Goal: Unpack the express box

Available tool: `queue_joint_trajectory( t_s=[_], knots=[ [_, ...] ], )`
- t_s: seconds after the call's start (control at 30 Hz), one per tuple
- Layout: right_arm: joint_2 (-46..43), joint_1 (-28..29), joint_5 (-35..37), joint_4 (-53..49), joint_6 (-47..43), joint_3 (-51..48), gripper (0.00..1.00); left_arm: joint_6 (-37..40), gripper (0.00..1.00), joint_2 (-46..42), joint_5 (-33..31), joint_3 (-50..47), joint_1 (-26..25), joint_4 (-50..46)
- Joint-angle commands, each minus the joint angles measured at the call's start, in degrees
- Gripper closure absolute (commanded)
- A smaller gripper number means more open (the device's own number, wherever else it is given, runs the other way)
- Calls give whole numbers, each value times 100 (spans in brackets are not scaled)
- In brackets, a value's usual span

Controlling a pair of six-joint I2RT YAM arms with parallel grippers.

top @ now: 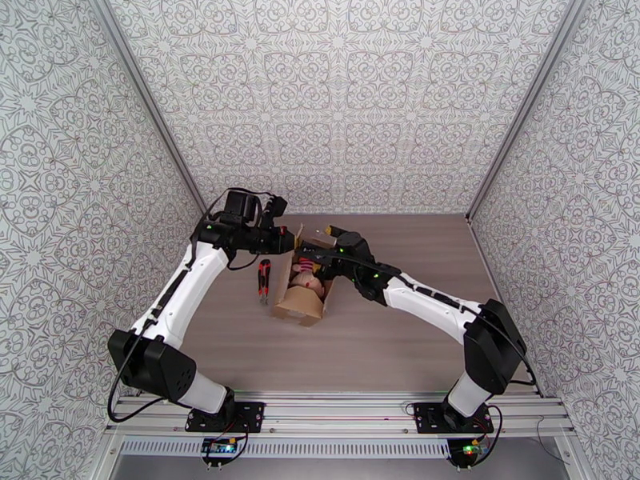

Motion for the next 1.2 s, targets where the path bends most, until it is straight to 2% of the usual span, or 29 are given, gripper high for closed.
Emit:
queue_joint_trajectory(
  t_s=[0.0, 0.17, 0.37, 0.5, 0.63, 0.73, 0.87, 1.1, 1.17],
  knots=[
    [41, -41, -245, -1078, 1, 77, 1, 191, 100, 133, 122, 57, 75, -184],
    [267, -50, -165, -1329, -229, 149, 1, 157, 100, 169, 230, 21, 75, -171],
    [404, -94, -522, -1648, -683, 320, 1, 82, 100, 204, 360, -2, 74, -131],
    [612, -94, -352, -1944, -865, 596, 1, 72, 100, 298, 448, 97, 33, -186],
    [750, -94, 86, -1667, -713, 669, 2, 118, 100, 392, 494, 218, -48, -298],
    [911, -94, 428, -1576, -467, 839, 10, 148, 100, 425, 528, 258, -107, -346],
    [1073, -94, 635, -1559, -242, 1042, 28, 162, 100, 439, 569, 266, -127, -371],
    [1123, -119, 427, -1408, 56, 1116, 48, 252, 100, 440, 552, 284, -123, -439],
    [1092, -155, 279, -1391, 220, 1139, 63, 282, 100, 428, 544, 282, -110, -460]
  ],
)
